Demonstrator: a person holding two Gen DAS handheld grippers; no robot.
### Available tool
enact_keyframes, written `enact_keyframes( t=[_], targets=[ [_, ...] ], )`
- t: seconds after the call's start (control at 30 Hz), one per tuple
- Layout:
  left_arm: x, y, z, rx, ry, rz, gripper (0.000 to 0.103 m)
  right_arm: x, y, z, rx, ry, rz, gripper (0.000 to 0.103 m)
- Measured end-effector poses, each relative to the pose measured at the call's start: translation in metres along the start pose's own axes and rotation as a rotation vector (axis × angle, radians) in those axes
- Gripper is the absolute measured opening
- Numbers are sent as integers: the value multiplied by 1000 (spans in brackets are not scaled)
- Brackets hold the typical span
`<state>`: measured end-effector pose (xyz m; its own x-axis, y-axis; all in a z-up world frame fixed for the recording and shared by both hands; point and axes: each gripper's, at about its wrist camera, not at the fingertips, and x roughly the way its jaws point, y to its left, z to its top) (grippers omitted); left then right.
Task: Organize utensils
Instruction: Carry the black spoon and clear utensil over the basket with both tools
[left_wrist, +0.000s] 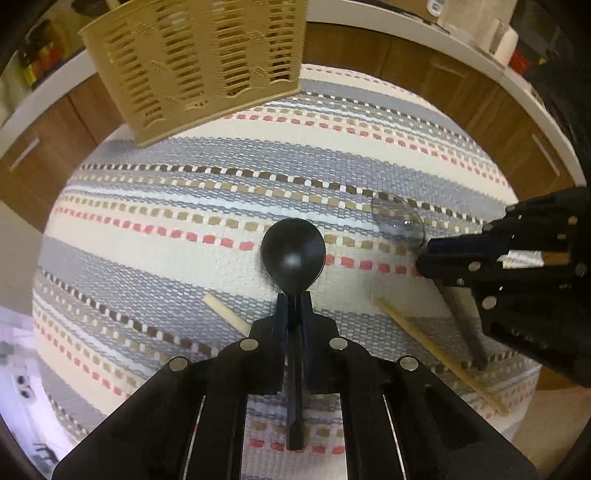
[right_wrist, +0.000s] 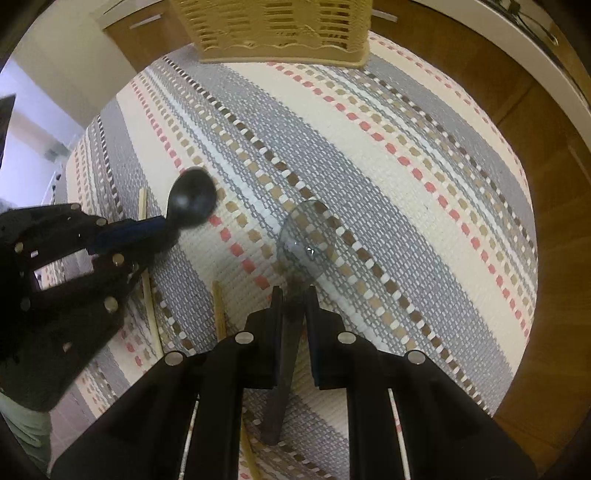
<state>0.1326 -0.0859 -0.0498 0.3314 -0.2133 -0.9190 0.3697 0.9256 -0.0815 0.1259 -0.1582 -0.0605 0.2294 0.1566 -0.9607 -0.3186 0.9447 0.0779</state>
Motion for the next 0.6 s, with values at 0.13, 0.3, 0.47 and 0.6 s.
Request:
enact_keyframes(
  t=[0.13, 0.3, 0.47, 0.6],
  targets=[
    [-7, 9, -6, -30, -55, -31, 4, -1, -6, -3, 16, -36, 27, 10],
    [-27, 17, -4, -72, -188, -80, 4, -14, -13, -5, 19, -111, 77, 9],
    [-56, 31, 7, -117, -344, -86, 4, -37, -15, -2, 10, -234, 128, 9],
    [-76, 36, 10, -142, -461, -72, 4, -57, -20, 7, 12, -330, 137, 9]
  ],
)
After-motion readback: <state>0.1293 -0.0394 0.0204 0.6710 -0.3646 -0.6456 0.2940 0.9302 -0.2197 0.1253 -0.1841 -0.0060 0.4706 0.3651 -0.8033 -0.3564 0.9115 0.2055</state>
